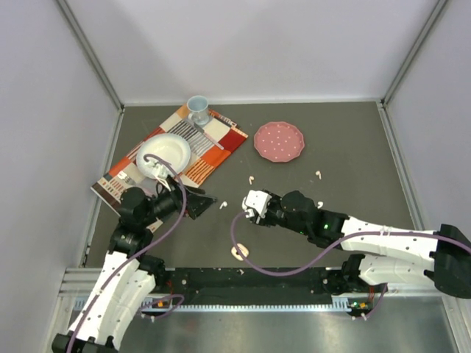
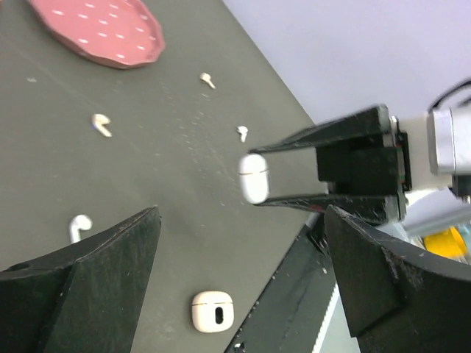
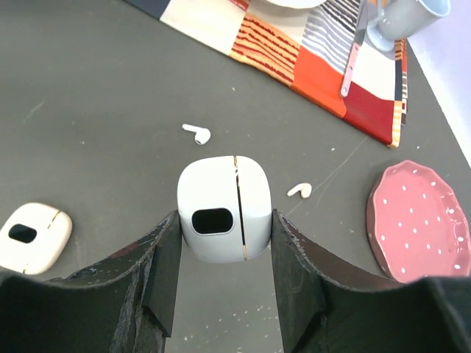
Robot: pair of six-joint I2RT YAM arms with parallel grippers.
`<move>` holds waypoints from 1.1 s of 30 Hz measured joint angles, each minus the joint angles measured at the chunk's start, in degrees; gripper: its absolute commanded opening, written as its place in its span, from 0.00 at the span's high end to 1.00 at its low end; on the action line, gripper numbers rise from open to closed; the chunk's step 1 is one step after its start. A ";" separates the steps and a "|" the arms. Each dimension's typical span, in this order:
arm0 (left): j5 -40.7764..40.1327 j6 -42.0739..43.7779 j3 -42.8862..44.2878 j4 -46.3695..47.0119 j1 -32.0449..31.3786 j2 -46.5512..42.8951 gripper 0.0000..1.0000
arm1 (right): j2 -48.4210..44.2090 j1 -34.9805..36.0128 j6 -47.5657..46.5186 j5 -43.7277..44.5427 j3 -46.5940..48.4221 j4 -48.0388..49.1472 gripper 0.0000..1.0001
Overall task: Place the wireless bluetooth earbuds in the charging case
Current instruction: Pass from the right arm to the left
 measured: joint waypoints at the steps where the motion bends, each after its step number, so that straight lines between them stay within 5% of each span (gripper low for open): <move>1: -0.15 -0.57 -0.42 1.81 -1.68 0.50 0.05 | 0.00 0.07 0.42 -0.17 0.02 0.72 0.99; 10: -4.74 0.87 -0.81 9.55 -19.71 12.39 0.12 | -0.39 0.44 3.28 -2.43 0.37 3.76 0.99; 21: -8.66 1.42 -0.13 13.49 -21.70 17.20 0.18 | -2.43 0.85 3.76 -3.50 0.37 5.49 0.99; 27: -9.22 1.86 0.48 15.15 -23.28 18.75 0.34 | -2.43 0.92 3.76 -4.04 0.37 5.49 0.98; 33: -9.20 1.90 0.48 16.13 -24.39 19.78 0.40 | -2.43 1.14 3.76 -4.26 0.37 5.49 0.98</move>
